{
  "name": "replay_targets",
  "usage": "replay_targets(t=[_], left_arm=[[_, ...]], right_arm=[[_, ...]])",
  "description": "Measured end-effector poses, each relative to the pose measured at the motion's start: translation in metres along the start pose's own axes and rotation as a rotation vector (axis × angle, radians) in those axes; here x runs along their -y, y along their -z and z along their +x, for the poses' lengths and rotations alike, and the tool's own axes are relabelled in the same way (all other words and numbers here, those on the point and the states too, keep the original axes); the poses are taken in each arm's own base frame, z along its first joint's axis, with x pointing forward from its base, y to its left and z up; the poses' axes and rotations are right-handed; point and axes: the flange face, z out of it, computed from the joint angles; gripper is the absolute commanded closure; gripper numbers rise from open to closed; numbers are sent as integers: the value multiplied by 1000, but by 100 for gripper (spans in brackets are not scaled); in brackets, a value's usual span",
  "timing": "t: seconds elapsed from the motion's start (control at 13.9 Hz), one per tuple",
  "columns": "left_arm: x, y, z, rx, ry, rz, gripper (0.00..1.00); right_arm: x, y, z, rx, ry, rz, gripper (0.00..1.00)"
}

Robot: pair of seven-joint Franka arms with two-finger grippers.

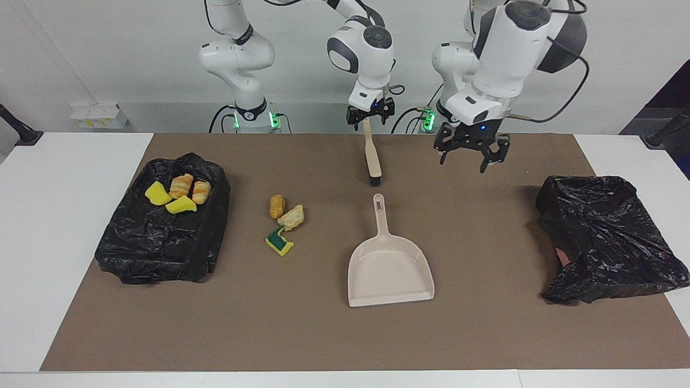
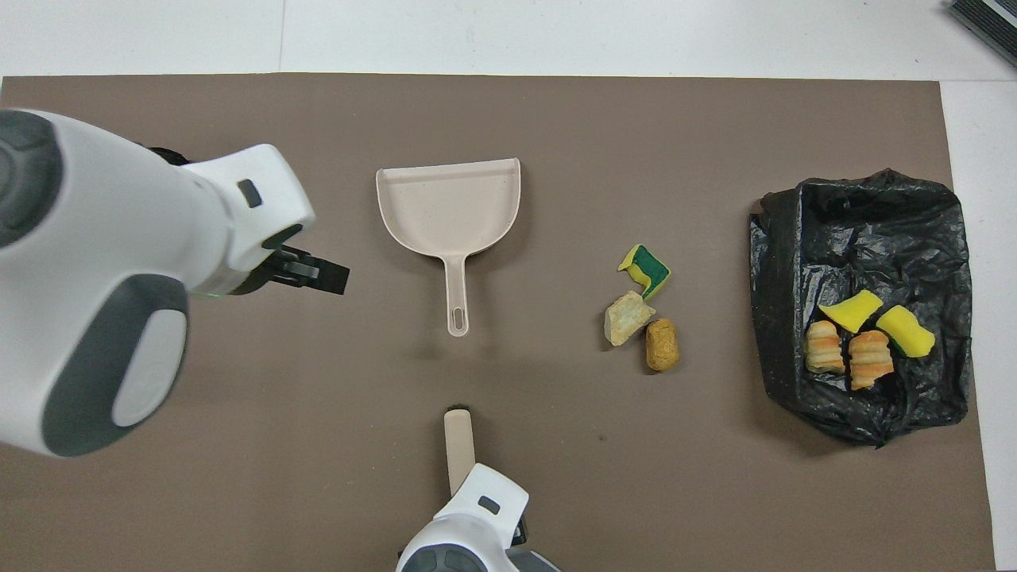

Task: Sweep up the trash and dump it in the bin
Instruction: 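Reach the left gripper to the dustpan handle and grasp it, then lift the dustpan with the left gripper while the right gripper grasps the brush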

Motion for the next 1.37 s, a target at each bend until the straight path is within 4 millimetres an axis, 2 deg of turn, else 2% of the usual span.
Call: replay_targets(t=[0.22, 0.36, 0.5, 0.58, 0.65, 0.72, 0.79, 0.86, 0.94, 1.22, 1.3, 1.37], left_arm=[[-43, -48, 1, 10, 102, -20, 0], [-67, -78, 8, 2, 151, -27, 0], [-91, -118, 17, -26, 206, 22, 0], [-103, -137, 19, -33, 228, 41, 0], [-111, -155, 21, -37, 242, 47, 0], [-117, -169, 23, -40, 252, 39, 0], [-120, -179, 25, -40, 258, 28, 0], [-121, -184, 27, -42, 265, 18, 0], [-122, -187, 28, -47, 273, 10, 0], [-125, -194, 30, -50, 280, -6, 0], [-126, -197, 30, -50, 279, -11, 3], [-128, -200, 30, -45, 279, -14, 14]], right_arm=[[-1, -33, -16, -2, 15, -9, 0], [-5, -41, -18, -4, 12, -10, 0], [-6, -44, -19, -4, 10, -9, 0], [-6, -45, -19, -6, 9, -8, 7], [-6, -45, -19, -8, 10, -6, 22], [-5, -47, -19, -13, 12, -1, 41], [-5, -49, -20, -15, 14, 2, 66], [-5, -50, -21, -15, 15, 2, 85], [-5, -51, -21, -14, 16, 2, 99], [-4, -51, -21, -13, 17, 3, 100], [-4, -52, -22, -13, 18, 4, 100], [-3, -51, -21, -13, 18, 5, 100]])
